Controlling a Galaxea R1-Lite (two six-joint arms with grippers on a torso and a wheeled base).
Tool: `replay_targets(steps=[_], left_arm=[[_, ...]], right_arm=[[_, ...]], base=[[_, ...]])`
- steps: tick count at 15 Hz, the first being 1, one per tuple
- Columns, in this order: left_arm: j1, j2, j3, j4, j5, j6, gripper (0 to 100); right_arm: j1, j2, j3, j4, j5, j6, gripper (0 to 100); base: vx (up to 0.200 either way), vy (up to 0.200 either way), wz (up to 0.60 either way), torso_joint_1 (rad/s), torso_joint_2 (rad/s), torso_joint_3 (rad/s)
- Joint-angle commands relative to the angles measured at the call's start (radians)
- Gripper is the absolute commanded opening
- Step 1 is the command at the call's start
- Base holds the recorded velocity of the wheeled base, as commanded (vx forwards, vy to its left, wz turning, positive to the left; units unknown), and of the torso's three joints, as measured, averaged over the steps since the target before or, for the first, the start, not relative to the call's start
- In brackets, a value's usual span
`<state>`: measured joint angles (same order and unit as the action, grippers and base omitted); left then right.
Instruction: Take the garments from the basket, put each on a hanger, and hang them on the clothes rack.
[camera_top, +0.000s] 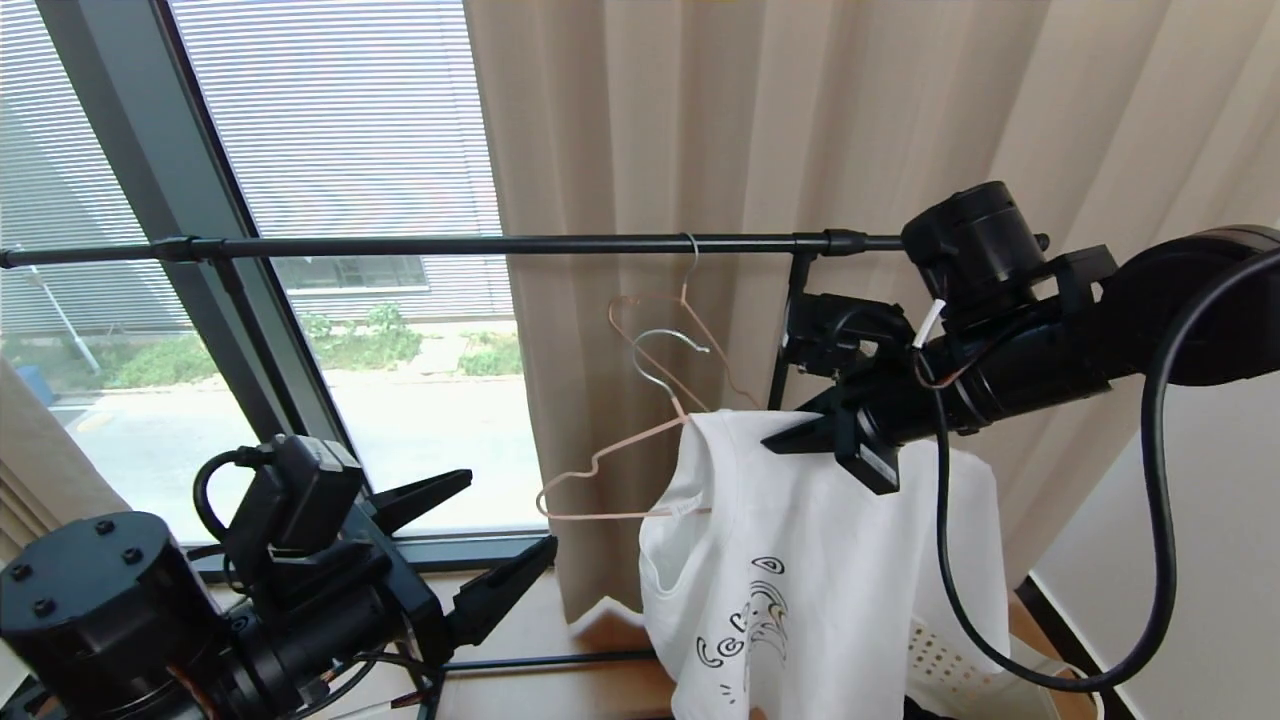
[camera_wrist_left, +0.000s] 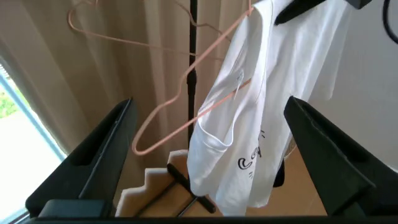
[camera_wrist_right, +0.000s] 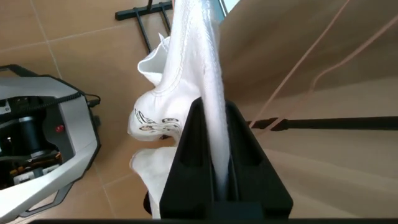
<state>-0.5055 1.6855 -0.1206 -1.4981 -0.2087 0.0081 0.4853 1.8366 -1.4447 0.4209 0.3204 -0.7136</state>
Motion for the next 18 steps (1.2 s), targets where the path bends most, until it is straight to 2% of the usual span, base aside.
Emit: replay_targets(steps=[1, 2, 4, 7, 8, 10, 13, 16, 18], left_arm=[[-0.042, 0.126, -0.028, 0.009, 0.083, 0.001, 100], [-0.064, 0.175, -0.045, 0.009, 0.14, 0.001, 100], [-0.087, 0.229, -0.063, 0.009, 0.215, 0.001, 100], [-0.122, 0.31, -0.113, 0.009, 0.351, 0.001, 100], [-0.13, 0.333, -0.129, 0.007, 0.388, 0.001, 100], [-0.14, 0.37, -0.154, 0.006, 0.446, 0.0, 100], [-0.162, 0.404, -0.163, 0.001, 0.459, -0.005, 100], [-0.168, 0.418, -0.175, 0.002, 0.462, -0.022, 100], [-0.169, 0.428, -0.182, 0.001, 0.476, -0.026, 100]], right_arm=[[0.025, -0.014, 0.004, -0.014, -0.037, 0.02, 0], [0.056, -0.019, 0.01, -0.031, -0.107, 0.059, 0], [0.081, -0.033, 0.046, -0.079, -0.184, 0.082, 0], [0.119, -0.057, 0.145, -0.22, -0.245, 0.103, 0], [0.136, -0.068, 0.182, -0.264, -0.287, 0.111, 0], [0.159, -0.094, 0.247, -0.327, -0.316, 0.111, 0], [0.18, -0.123, 0.276, -0.356, -0.319, 0.112, 0], [0.217, -0.151, 0.287, -0.356, -0.317, 0.195, 0], [0.225, -0.151, 0.291, -0.358, -0.317, 0.215, 0]], base=[[0.0, 0.0, 0.0, 0.0, 0.0, 0.0], [0.0, 0.0, 0.0, 0.0, 0.0, 0.0], [0.0, 0.0, 0.0, 0.0, 0.0, 0.0], [0.0, 0.0, 0.0, 0.0, 0.0, 0.0], [0.0, 0.0, 0.0, 0.0, 0.0, 0.0], [0.0, 0.0, 0.0, 0.0, 0.0, 0.0], [0.0, 0.0, 0.0, 0.0, 0.0, 0.0], [0.0, 0.0, 0.0, 0.0, 0.0, 0.0], [0.0, 0.0, 0.0, 0.0, 0.0, 0.0]])
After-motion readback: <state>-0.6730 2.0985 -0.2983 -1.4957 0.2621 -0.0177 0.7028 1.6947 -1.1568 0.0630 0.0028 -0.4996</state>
